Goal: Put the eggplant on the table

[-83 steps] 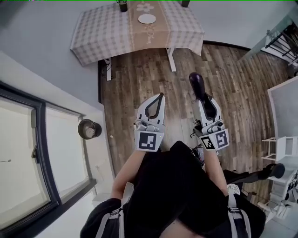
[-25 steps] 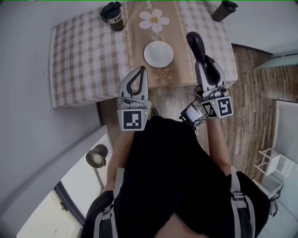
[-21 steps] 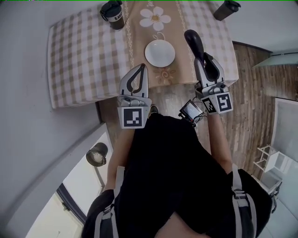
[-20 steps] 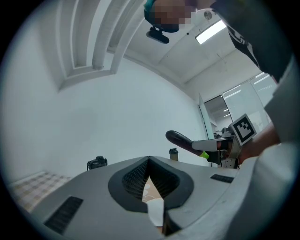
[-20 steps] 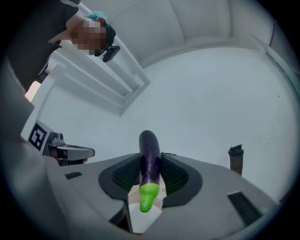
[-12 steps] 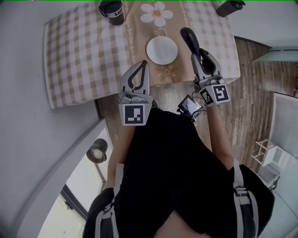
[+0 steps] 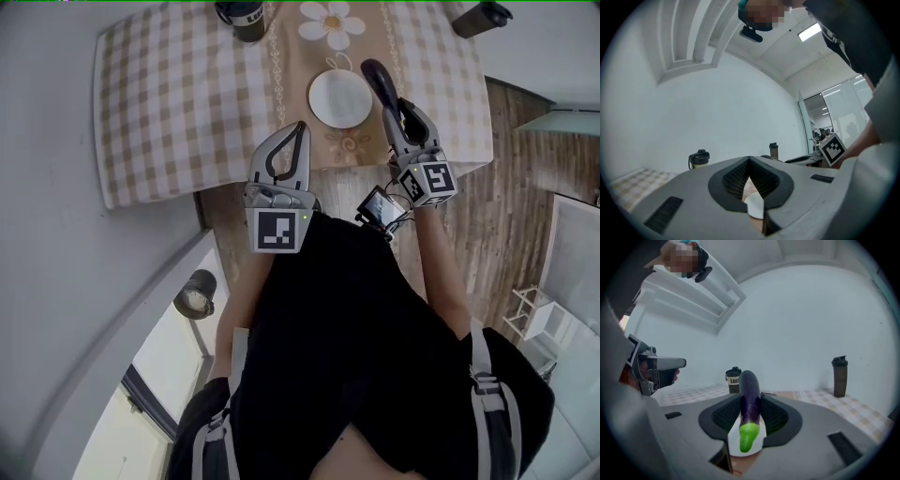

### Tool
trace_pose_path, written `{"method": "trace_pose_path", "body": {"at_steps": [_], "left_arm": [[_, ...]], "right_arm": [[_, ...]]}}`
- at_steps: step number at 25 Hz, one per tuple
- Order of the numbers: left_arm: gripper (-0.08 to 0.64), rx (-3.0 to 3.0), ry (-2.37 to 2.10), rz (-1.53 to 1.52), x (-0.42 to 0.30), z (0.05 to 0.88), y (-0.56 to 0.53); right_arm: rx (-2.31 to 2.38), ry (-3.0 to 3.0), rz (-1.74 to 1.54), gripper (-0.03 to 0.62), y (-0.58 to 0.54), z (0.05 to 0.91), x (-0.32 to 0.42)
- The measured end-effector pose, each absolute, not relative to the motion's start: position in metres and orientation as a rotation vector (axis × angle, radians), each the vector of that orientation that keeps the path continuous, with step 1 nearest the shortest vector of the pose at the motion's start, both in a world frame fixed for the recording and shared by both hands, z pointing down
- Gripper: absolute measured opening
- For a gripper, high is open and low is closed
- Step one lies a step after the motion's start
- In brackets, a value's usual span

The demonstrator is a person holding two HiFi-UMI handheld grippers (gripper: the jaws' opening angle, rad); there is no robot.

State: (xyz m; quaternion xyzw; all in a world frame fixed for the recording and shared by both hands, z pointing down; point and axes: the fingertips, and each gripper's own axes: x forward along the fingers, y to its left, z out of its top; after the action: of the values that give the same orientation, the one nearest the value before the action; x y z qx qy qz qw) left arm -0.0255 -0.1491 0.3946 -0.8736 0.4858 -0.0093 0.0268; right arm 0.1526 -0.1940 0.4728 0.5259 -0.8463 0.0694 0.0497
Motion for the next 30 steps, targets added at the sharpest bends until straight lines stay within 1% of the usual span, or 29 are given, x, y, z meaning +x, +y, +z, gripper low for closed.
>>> {"method": "trace_pose_path", "body": {"at_steps": [24,30], "left_arm": [[0.003,-2.673,1.526,-0.106,-0.049,0.408,-0.15],[0.003,-2.68,1.57,-0.079,-0.052,0.41,-0.153]], "right_arm": [[1.445,-2.448,0.317,0.141,-0.202,0.553,0.126],[1.425,-2.417,0.341,0.141,-0.204,0.568,0.126]]}}
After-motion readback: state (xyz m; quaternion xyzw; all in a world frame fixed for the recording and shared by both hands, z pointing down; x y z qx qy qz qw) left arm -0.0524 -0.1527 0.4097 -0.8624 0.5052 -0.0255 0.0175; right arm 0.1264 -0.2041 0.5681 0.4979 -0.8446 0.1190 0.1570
